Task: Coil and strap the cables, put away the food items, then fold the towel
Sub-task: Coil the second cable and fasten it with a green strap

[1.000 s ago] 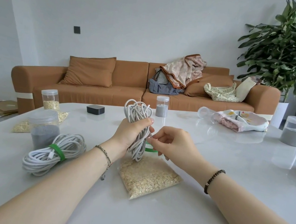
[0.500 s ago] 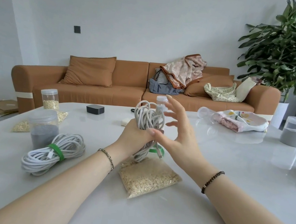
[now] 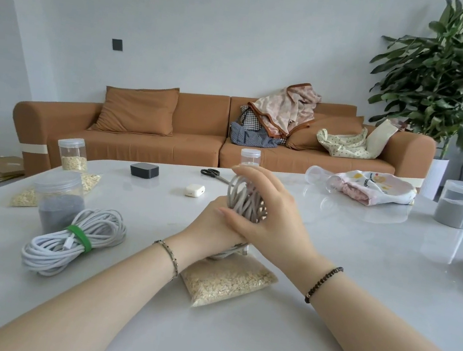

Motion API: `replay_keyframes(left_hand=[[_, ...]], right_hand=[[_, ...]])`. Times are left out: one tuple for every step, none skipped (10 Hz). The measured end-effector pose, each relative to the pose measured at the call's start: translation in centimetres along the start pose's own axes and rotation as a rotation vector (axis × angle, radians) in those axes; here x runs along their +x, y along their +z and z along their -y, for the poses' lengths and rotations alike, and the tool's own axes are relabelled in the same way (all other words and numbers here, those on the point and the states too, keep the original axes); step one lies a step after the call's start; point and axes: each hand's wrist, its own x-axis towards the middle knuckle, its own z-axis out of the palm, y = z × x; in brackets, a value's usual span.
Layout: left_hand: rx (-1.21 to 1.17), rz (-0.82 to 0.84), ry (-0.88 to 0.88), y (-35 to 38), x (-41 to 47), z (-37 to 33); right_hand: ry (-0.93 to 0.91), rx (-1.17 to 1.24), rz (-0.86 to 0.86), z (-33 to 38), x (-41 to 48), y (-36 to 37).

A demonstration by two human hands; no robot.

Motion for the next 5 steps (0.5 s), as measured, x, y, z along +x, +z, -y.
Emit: replay_keyframes(left_hand=[[-0.436,0.201,-0.202,-0.8,0.1,0.5],[-0.566,0.162,-0.323,-0.9,0.3,0.1],[-0.613,0.129,-0.364,-0.4,0.2,0.5],[-0.582,0.111,-0.434,-0.4,0.0,0.6],[-0.533,0.148,-0.386,-0.5,0.1,0.4]], right_hand=[[-0.006,-0.066,-0.060,-0.2,0.1,0.1],[0.038,-0.073,-0.087,-0.7,0.2,0.4],[0.020,-0.071,-0.100,-1.2,0.3,0.6],[-0.015,-0.112,-0.081,-1.5,0.3,0.7],[-0.034,-0.247,-0.041,-1.7,0.6,0.4]])
